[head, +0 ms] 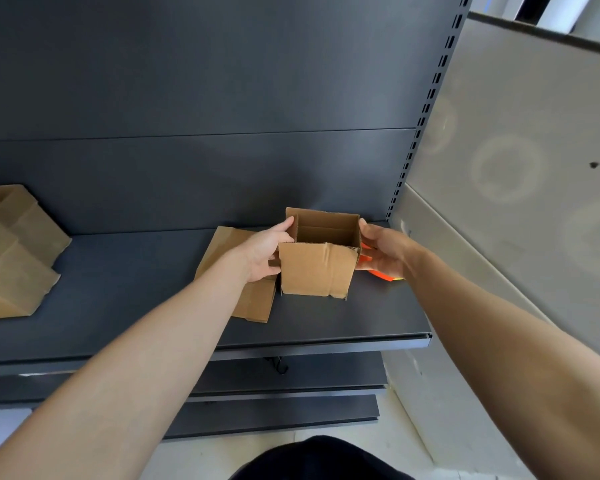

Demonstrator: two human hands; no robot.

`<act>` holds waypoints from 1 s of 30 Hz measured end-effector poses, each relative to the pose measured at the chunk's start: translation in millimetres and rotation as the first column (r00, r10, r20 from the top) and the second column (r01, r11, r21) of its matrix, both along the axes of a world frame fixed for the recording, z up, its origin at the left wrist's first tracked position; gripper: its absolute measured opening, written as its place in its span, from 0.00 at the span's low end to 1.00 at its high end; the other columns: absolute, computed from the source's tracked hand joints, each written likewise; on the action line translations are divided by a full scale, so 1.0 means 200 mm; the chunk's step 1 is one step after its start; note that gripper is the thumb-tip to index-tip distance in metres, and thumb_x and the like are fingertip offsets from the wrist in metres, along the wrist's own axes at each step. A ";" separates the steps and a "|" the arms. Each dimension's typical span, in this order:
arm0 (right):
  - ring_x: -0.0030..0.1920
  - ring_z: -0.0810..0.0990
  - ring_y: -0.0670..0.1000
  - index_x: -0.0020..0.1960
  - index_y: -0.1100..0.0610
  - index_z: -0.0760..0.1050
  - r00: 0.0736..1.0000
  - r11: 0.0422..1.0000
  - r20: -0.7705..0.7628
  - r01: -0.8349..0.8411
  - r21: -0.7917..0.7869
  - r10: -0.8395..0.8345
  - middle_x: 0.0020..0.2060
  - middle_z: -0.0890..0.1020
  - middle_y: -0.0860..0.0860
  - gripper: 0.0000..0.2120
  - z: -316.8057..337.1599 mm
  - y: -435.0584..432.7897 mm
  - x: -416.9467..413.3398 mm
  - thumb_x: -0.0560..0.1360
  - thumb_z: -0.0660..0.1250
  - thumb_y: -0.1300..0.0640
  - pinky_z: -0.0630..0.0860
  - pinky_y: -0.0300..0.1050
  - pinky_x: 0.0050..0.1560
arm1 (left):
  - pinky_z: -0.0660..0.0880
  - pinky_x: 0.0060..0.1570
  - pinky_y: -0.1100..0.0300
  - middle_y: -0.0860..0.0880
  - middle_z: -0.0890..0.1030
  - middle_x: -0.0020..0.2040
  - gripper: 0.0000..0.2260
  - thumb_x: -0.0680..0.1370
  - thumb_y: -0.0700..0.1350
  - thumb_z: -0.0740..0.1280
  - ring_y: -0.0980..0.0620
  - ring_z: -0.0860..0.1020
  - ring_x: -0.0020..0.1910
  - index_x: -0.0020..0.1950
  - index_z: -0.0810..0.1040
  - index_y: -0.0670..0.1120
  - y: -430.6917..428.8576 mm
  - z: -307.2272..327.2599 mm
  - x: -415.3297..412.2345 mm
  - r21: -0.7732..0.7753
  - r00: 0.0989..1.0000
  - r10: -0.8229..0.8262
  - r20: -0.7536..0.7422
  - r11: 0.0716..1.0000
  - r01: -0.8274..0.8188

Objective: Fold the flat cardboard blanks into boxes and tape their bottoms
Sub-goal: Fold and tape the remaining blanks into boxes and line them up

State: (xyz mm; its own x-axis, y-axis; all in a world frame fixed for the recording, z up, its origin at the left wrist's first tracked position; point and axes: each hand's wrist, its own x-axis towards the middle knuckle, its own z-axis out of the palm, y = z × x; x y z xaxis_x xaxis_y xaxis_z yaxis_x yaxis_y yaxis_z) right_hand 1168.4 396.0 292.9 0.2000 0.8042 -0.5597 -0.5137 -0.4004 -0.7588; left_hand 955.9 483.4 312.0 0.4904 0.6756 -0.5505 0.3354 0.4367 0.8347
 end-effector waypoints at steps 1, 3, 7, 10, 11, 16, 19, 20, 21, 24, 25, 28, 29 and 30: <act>0.52 0.79 0.54 0.53 0.56 0.75 1.000 1.000 -0.009 -0.009 0.007 0.009 0.42 0.81 0.51 0.07 0.00 -0.01 0.00 0.81 0.60 0.54 0.70 0.64 0.64 | 0.66 0.68 0.44 0.47 0.71 0.64 0.28 0.79 0.40 0.62 0.45 0.69 0.65 0.74 0.62 0.60 0.00 0.00 0.00 -0.005 1.000 -0.009 -0.011 1.000 0.009; 0.49 0.80 0.54 0.54 0.57 0.76 0.998 0.997 -0.039 -0.055 0.054 0.058 0.39 0.83 0.52 0.10 0.00 -0.02 0.01 0.82 0.56 0.56 0.71 0.63 0.62 | 0.68 0.65 0.46 0.47 0.72 0.63 0.28 0.78 0.39 0.63 0.45 0.71 0.63 0.74 0.62 0.60 0.00 0.01 0.01 0.001 0.999 0.002 -0.036 1.000 -0.002; 0.33 0.82 0.48 0.60 0.57 0.71 0.982 0.977 -0.057 -0.172 0.125 0.180 0.31 0.82 0.48 0.12 -0.01 -0.05 0.02 0.83 0.50 0.61 0.72 0.54 0.52 | 0.70 0.63 0.47 0.49 0.73 0.58 0.28 0.79 0.40 0.62 0.46 0.72 0.60 0.74 0.61 0.61 0.00 0.01 0.03 0.018 0.997 -0.004 -0.077 1.000 0.005; 0.43 0.82 0.50 0.65 0.57 0.70 0.984 0.981 -0.028 -0.171 0.096 0.175 0.37 0.84 0.49 0.14 -0.02 -0.04 0.03 0.82 0.54 0.61 0.73 0.57 0.56 | 0.72 0.60 0.47 0.49 0.73 0.55 0.27 0.78 0.40 0.62 0.46 0.73 0.57 0.73 0.62 0.61 -0.01 0.02 0.03 0.016 0.996 0.018 -0.090 1.000 -0.017; 0.48 0.81 0.52 0.67 0.57 0.70 0.985 0.982 -0.020 -0.169 0.083 0.171 0.40 0.85 0.50 0.15 -0.02 -0.04 0.04 0.81 0.56 0.61 0.73 0.59 0.58 | 0.72 0.57 0.49 0.48 0.73 0.57 0.26 0.78 0.39 0.62 0.46 0.73 0.56 0.72 0.63 0.61 -0.02 0.02 0.04 0.030 0.995 0.036 -0.093 0.999 -0.033; 0.56 0.77 0.54 0.70 0.56 0.70 0.988 0.988 -0.016 -0.150 0.046 0.151 0.52 0.82 0.52 0.18 -0.05 -0.03 0.04 0.80 0.59 0.60 0.66 0.65 0.67 | 0.74 0.43 0.55 0.46 0.73 0.55 0.17 0.79 0.37 0.61 0.49 0.73 0.48 0.63 0.73 0.56 -0.05 -0.01 0.08 0.141 0.987 0.121 -0.101 0.984 -0.106; 0.64 0.75 0.56 0.70 0.54 0.69 0.990 0.989 -0.001 -0.144 0.013 0.144 0.58 0.80 0.52 0.19 -0.06 -0.02 0.05 0.79 0.62 0.59 0.66 0.66 0.67 | 0.75 0.51 0.52 0.47 0.73 0.55 0.17 0.80 0.38 0.61 0.49 0.73 0.49 0.64 0.73 0.57 -0.05 -0.02 0.08 0.131 0.989 0.103 -0.107 0.987 -0.088; 0.65 0.74 0.56 0.70 0.54 0.69 0.990 0.990 -0.001 -0.140 0.003 0.140 0.60 0.79 0.53 0.20 -0.07 -0.02 0.06 0.79 0.63 0.58 0.67 0.67 0.66 | 0.74 0.56 0.50 0.47 0.73 0.58 0.18 0.80 0.40 0.62 0.49 0.72 0.51 0.65 0.72 0.58 -0.04 -0.02 0.08 0.118 0.991 0.084 -0.108 0.990 -0.071; 0.65 0.74 0.56 0.70 0.53 0.70 0.991 0.991 0.001 -0.134 -0.008 0.134 0.61 0.78 0.53 0.20 -0.06 -0.02 0.06 0.78 0.64 0.58 0.68 0.67 0.65 | 0.72 0.60 0.48 0.47 0.73 0.61 0.18 0.79 0.42 0.64 0.48 0.72 0.55 0.66 0.72 0.59 -0.04 -0.02 0.07 0.103 0.992 0.058 -0.109 0.994 -0.047; 0.65 0.74 0.57 0.69 0.54 0.70 0.992 0.991 0.006 -0.125 -0.040 0.126 0.64 0.77 0.54 0.21 -0.05 -0.01 0.05 0.77 0.66 0.57 0.70 0.68 0.63 | 0.60 0.70 0.42 0.49 0.69 0.70 0.25 0.73 0.54 0.71 0.46 0.64 0.70 0.69 0.69 0.60 -0.03 -0.01 0.03 0.044 0.991 -0.047 -0.124 0.998 0.053; 0.64 0.75 0.57 0.69 0.54 0.71 0.992 0.991 0.004 -0.122 -0.046 0.122 0.64 0.77 0.55 0.20 -0.05 -0.01 0.05 0.77 0.66 0.57 0.70 0.68 0.62 | 0.58 0.71 0.42 0.49 0.66 0.72 0.29 0.72 0.56 0.72 0.45 0.61 0.72 0.71 0.67 0.60 -0.02 -0.01 0.03 0.027 0.988 -0.083 -0.130 0.996 0.087; 0.64 0.75 0.58 0.68 0.54 0.71 0.994 0.992 0.007 -0.109 -0.064 0.109 0.64 0.77 0.55 0.20 -0.04 -0.01 0.04 0.77 0.66 0.58 0.71 0.68 0.61 | 0.54 0.71 0.42 0.48 0.60 0.76 0.32 0.73 0.53 0.72 0.44 0.55 0.75 0.74 0.63 0.58 -0.02 0.01 0.03 0.007 0.982 -0.128 -0.142 0.991 0.130; 0.64 0.74 0.58 0.69 0.55 0.71 0.994 0.992 0.008 -0.104 -0.069 0.105 0.64 0.76 0.56 0.20 -0.03 -0.01 0.04 0.77 0.66 0.59 0.71 0.68 0.61 | 0.54 0.71 0.42 0.48 0.60 0.76 0.32 0.73 0.52 0.71 0.44 0.55 0.75 0.75 0.62 0.57 -0.02 0.01 0.03 0.007 0.981 -0.129 -0.143 0.991 0.131; 0.64 0.74 0.58 0.68 0.55 0.71 0.995 0.992 0.009 -0.099 -0.072 0.100 0.63 0.76 0.56 0.20 -0.03 -0.01 0.04 0.77 0.66 0.59 0.70 0.69 0.61 | 0.54 0.71 0.43 0.47 0.60 0.75 0.32 0.74 0.50 0.71 0.44 0.56 0.74 0.75 0.62 0.57 -0.03 0.02 0.04 0.007 0.981 -0.128 -0.143 0.991 0.130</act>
